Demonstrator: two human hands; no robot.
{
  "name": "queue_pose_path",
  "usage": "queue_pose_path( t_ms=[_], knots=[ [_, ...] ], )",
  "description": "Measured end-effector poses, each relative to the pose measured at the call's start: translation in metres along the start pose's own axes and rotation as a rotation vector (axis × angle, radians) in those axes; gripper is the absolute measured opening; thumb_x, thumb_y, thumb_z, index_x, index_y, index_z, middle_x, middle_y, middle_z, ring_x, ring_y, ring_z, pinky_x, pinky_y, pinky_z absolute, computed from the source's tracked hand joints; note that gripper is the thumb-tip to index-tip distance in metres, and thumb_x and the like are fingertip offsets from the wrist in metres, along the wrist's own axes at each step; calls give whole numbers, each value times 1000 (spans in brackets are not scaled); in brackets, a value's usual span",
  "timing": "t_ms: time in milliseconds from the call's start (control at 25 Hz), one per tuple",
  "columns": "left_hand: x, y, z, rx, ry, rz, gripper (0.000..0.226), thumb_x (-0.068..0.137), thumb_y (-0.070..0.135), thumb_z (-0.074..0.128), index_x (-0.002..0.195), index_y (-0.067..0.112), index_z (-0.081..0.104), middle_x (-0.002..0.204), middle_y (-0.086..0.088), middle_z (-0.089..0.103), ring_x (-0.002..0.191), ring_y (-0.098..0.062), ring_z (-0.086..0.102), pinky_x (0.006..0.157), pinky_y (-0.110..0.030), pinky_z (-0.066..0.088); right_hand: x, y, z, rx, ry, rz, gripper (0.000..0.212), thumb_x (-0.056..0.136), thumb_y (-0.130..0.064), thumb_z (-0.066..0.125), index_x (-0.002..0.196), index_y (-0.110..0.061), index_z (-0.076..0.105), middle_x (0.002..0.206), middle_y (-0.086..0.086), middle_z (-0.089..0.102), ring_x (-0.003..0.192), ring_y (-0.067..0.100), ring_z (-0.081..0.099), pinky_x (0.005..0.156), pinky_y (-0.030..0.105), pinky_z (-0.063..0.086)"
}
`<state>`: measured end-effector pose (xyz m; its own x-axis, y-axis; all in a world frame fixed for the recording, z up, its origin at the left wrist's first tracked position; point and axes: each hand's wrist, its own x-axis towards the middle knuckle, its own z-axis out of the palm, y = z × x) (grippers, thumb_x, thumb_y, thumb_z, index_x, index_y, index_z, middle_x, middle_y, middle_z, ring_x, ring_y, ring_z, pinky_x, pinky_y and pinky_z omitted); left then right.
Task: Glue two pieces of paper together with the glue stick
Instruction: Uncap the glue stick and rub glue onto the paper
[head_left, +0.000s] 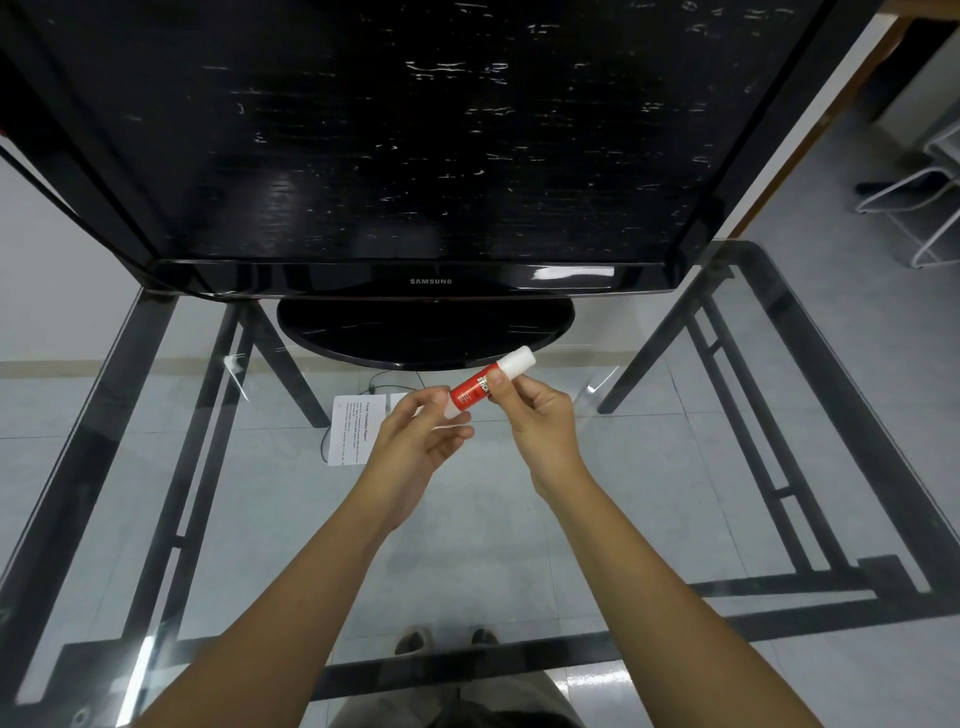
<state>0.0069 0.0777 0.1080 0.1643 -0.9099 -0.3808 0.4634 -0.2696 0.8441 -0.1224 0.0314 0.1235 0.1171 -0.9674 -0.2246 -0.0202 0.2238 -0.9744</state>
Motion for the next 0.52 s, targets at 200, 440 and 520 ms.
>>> queue_pose_path(
  t_ms=[200, 440, 520],
  knots=[
    [-1, -1, -3, 71, -11, 103, 25, 78, 26, 63, 102, 17, 61, 99, -4, 66, 87, -14, 65, 76, -18, 52, 1, 0, 4, -17, -1, 0, 15, 83, -36, 63, 81, -23, 70, 93, 17, 70, 90, 24, 64, 67, 3, 46],
    [0, -1, -8, -5, -6, 84, 32, 75, 28, 63, 106, 17, 63, 100, -2, 67, 87, -11, 66, 79, -17, 52, 1, -2, 10, -64, -84, -3, 14, 83, -39, 63, 82, -27, 71, 95, 21, 67, 95, 31, 61, 74, 25, 50],
    [1, -1, -11, -85, 13, 78, 22, 81, 23, 60, 100, 15, 66, 96, -1, 67, 84, -9, 65, 76, -16, 53, 3, 0, 10, -58, -178, 4, 22, 84, -36, 62, 103, -25, 69, 98, 5, 70, 94, 16, 65, 79, 20, 47]
  ],
)
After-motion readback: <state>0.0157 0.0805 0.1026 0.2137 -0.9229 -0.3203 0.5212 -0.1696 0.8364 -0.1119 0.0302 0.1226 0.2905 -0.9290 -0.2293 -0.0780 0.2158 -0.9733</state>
